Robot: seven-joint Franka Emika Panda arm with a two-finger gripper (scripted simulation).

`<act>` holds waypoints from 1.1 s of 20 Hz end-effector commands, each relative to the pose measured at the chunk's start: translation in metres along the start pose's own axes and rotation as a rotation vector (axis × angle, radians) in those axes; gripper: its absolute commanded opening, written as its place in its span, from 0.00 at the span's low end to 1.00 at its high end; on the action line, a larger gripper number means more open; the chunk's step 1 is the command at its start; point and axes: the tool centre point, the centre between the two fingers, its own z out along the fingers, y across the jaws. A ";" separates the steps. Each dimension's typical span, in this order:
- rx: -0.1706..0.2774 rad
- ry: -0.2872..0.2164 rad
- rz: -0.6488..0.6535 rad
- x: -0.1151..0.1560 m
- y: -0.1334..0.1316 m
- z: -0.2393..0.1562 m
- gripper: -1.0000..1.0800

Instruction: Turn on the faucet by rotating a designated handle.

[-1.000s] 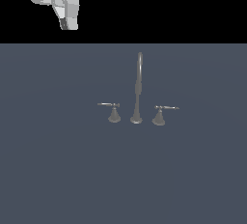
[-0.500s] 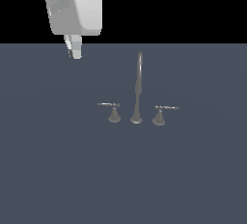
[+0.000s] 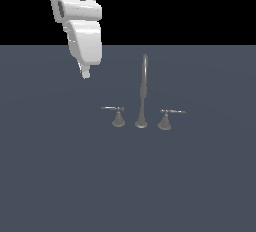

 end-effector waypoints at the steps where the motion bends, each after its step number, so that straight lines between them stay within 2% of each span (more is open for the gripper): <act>1: -0.001 0.000 0.047 0.005 -0.008 0.012 0.00; 10: -0.008 0.002 0.224 0.028 -0.037 0.060 0.00; 22: -0.020 0.007 0.485 0.073 -0.071 0.129 0.00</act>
